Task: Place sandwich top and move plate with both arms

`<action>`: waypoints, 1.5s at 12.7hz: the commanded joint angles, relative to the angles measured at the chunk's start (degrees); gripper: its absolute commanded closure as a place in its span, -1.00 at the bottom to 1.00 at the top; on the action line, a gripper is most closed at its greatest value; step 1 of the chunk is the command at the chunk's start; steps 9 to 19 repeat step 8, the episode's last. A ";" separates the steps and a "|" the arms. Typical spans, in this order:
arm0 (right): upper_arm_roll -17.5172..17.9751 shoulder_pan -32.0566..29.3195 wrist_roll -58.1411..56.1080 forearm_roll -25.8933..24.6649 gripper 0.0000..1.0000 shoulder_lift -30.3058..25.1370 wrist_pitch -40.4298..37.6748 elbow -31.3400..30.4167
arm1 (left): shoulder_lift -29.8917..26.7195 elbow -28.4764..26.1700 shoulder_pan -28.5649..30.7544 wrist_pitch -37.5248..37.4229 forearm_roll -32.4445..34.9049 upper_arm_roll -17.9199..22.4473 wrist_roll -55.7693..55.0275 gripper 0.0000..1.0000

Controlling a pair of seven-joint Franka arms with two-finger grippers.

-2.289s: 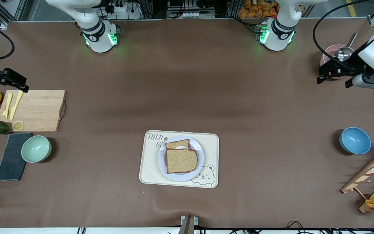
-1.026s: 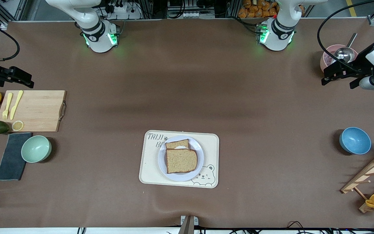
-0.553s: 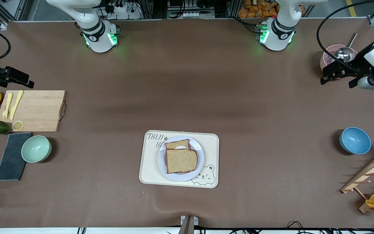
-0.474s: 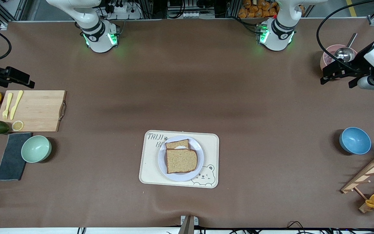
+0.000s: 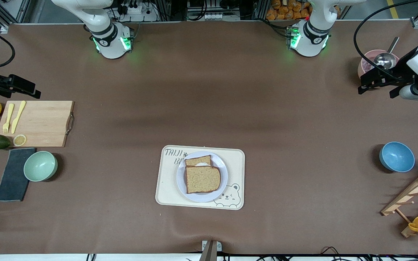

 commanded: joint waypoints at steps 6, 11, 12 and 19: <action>0.22 -0.14 0.18 0.51 -1.00 0.17 -0.10 0.18 | 0.48 1.52 -0.19 -1.35 4.30 -0.34 0.20 -1.00; 0.22 -0.14 0.18 0.51 -1.00 0.17 -0.19 0.18 | 0.48 1.43 -0.10 -1.35 4.30 -0.34 0.20 -1.00; 0.22 -0.14 0.18 0.51 -1.00 0.17 -0.19 0.18 | 0.48 1.43 -0.10 -1.35 4.30 -0.34 0.20 -1.00; 0.22 -0.14 0.18 0.51 -1.00 0.17 -0.19 0.18 | 0.48 1.43 -0.10 -1.35 4.30 -0.34 0.20 -1.00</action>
